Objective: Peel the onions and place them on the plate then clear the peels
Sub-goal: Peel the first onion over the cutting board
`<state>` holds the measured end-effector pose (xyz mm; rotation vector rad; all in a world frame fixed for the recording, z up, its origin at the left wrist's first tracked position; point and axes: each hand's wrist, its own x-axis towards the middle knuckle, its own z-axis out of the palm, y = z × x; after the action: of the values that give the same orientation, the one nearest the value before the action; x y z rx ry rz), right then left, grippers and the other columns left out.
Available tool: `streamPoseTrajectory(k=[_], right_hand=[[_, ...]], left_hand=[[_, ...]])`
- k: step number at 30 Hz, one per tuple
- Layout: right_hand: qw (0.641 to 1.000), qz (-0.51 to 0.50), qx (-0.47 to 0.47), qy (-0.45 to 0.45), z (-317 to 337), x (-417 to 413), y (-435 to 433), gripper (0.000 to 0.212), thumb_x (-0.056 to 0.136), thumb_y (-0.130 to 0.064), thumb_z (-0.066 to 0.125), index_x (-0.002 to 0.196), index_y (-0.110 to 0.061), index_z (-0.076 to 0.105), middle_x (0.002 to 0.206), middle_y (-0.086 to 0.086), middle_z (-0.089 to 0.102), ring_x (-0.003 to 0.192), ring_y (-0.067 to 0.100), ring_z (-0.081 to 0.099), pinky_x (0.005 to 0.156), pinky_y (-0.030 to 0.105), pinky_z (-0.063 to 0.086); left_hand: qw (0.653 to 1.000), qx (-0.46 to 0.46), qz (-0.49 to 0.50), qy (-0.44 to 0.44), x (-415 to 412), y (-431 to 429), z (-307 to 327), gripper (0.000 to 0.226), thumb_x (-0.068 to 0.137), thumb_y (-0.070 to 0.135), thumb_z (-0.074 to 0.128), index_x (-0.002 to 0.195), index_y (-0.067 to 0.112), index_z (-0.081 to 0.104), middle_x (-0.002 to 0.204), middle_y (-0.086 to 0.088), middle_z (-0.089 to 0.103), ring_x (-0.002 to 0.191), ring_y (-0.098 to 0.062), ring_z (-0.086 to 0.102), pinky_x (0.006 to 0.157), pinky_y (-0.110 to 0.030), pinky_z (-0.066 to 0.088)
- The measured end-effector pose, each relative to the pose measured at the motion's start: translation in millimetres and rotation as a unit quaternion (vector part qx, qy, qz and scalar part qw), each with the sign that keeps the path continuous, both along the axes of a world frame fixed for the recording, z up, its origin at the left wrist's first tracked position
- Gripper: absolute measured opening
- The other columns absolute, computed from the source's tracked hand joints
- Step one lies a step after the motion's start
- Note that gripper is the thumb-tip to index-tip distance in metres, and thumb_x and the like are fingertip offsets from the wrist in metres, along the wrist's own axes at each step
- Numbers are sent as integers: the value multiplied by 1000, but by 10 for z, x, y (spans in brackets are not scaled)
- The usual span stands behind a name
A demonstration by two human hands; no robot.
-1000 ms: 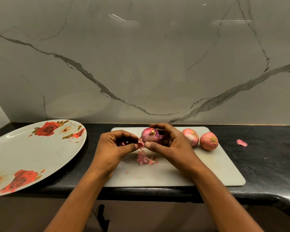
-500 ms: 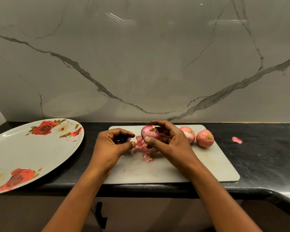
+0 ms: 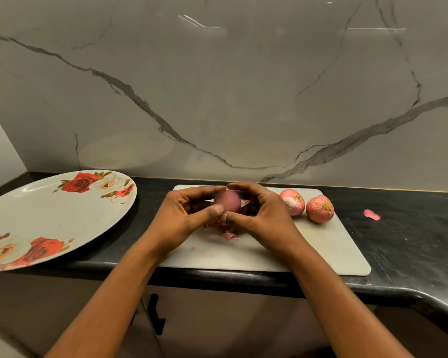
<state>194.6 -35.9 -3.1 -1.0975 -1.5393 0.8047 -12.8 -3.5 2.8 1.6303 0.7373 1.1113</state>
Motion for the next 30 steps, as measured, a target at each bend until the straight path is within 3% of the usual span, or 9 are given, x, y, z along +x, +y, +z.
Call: streamPoseTrajectory(k=[8,15,20,24,28,30], right_hand=[[997,37,-28,61,9,15,46,40,96,-8,73,133,-26,72,117,-1,79,106,16,77,86,38,66],[994,48,-46,88,7,29,52,39,96,-5,73,133,-17,72,113,-1,81,106,16,77,85,31,64],[993,53,-51,89,4,35,62,42,95,-1,72,134,-17,71,115,0,80,109,17,77,92,38,64],[994,42,-51,91,4,23,64,45,97,8,62,135,-15,71,114,0,81,107,17,77,85,29,63],[992,43,-62,98,13,15,56,41,99,-1,65,137,-17,70,107,3,82,91,22,79,80,34,63],[992,48,-64,98,7,12,54,42,98,-10,73,138,-18,69,111,3,81,94,22,79,81,37,63]], left_hand=[[1000,-3,-8,-24,-27,27,-18,48,86,-3,76,132,4,69,123,-8,77,116,-26,74,92,-34,63],[1000,8,-14,-19,-32,54,-40,47,85,-4,77,130,5,70,121,-8,78,114,-26,75,92,-35,63],[999,-8,-15,-29,-27,73,-39,45,85,-4,77,129,5,71,120,-7,79,113,-25,76,91,-32,63],[999,-22,-19,-41,-37,101,-55,45,86,-5,76,130,3,71,120,-10,78,112,-29,76,94,-35,62],[999,-18,-11,-26,-30,117,-55,47,86,-1,78,131,9,72,124,-5,77,114,-27,75,95,-37,62],[1000,-19,-11,-21,-32,123,-57,48,85,2,80,131,12,72,124,-4,77,115,-26,75,96,-41,62]])
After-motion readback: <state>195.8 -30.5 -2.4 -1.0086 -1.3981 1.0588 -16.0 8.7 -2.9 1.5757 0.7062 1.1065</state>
